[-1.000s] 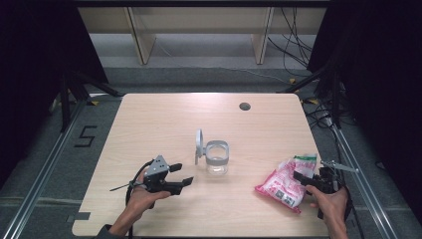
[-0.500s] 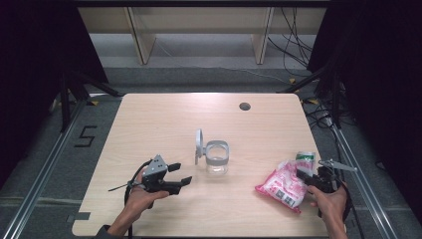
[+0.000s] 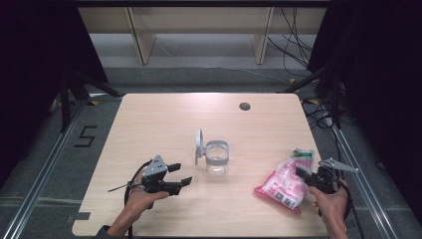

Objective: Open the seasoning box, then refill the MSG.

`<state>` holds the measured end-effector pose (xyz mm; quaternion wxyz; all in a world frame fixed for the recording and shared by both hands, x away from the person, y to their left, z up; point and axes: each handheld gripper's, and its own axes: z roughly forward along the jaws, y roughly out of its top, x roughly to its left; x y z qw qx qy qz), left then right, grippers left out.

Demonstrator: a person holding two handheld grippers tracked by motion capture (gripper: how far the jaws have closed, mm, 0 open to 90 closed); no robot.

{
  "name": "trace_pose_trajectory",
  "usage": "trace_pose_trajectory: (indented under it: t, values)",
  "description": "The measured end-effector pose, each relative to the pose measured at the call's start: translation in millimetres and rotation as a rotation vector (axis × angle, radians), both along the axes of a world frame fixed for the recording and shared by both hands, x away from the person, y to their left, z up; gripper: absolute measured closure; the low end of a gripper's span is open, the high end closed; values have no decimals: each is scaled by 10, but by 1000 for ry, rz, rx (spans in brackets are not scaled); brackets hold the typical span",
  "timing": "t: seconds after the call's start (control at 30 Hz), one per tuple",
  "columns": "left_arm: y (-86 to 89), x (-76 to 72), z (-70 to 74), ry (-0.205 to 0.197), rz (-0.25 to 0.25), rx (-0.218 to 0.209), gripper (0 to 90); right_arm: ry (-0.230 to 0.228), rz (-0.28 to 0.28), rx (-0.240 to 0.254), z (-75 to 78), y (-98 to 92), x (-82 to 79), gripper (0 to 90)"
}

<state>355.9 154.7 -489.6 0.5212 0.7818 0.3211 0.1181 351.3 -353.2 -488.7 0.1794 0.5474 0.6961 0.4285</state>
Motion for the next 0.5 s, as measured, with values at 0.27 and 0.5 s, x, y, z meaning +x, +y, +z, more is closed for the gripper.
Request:
trace_pose_trajectory:
  t: [0.27,0.5]
  values:
    - [-15,-23,-8,1,-6,-1,314,-72,64,21,174,71,-96,900]
    - [-21,-33,-6,-4,-19,2,313,-113,75,63,295,192,-147,900]
